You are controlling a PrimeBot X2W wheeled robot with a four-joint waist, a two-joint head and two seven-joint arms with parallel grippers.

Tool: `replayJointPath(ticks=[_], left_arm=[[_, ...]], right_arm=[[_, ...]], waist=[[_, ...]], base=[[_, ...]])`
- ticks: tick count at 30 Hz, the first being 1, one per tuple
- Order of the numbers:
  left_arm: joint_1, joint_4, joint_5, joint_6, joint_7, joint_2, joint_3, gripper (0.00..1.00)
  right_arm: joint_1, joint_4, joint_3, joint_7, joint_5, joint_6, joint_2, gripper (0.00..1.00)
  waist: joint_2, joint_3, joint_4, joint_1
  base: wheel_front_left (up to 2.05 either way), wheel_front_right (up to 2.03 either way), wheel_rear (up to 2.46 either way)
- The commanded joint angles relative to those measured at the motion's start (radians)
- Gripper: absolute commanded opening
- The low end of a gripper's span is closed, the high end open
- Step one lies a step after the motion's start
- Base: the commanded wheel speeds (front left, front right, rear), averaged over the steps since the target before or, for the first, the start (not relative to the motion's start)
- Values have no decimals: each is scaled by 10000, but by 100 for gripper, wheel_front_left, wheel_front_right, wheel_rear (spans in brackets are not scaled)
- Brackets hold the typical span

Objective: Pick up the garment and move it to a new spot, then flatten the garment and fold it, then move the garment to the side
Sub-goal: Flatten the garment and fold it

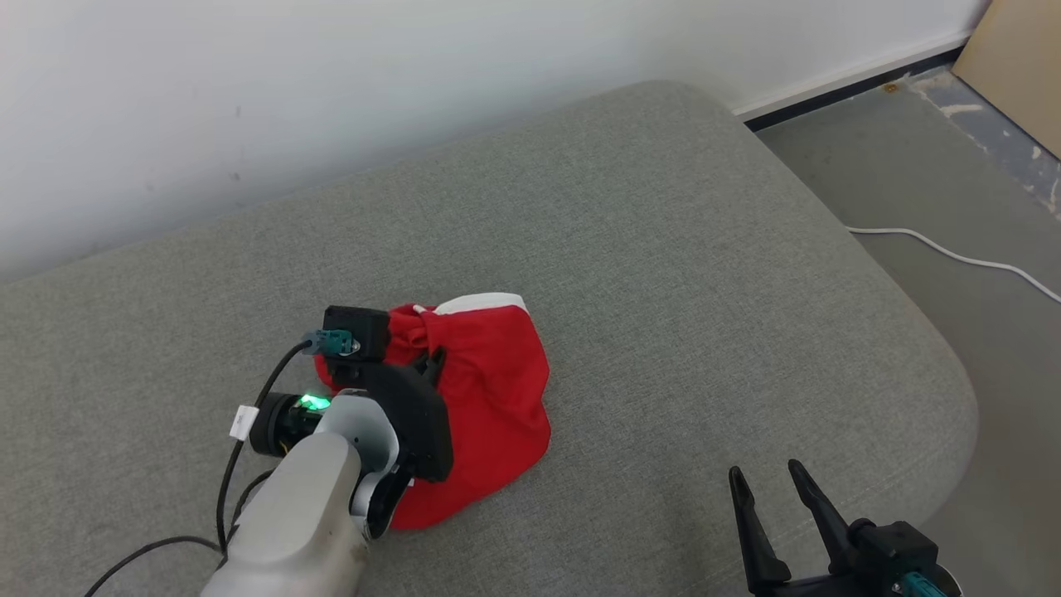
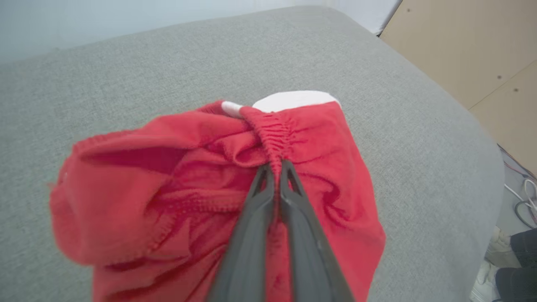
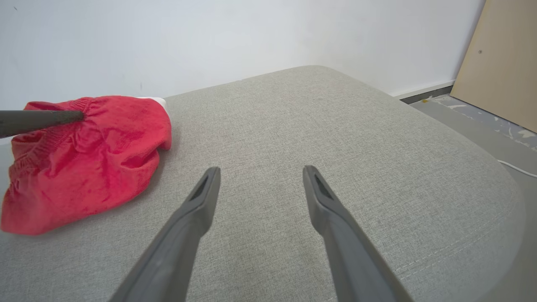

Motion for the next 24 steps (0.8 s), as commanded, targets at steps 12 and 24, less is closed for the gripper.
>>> replayJointPath(ticks=[12, 24], left_arm=[[-2248, -2432, -580, -175, -2889, -13, -1846, 0], [319, -1387, -1416, -443, -2712, 399, -3039, 0]], right_arm=[[75, 86, -89, -39, 83, -25, -7, 100], [226, 151, -114, -87, 223, -23, -11, 100]], waist=[[-1, -265, 551, -1], [-1, -408, 1721, -1]], base=[[0, 0, 0], [0, 0, 0]])
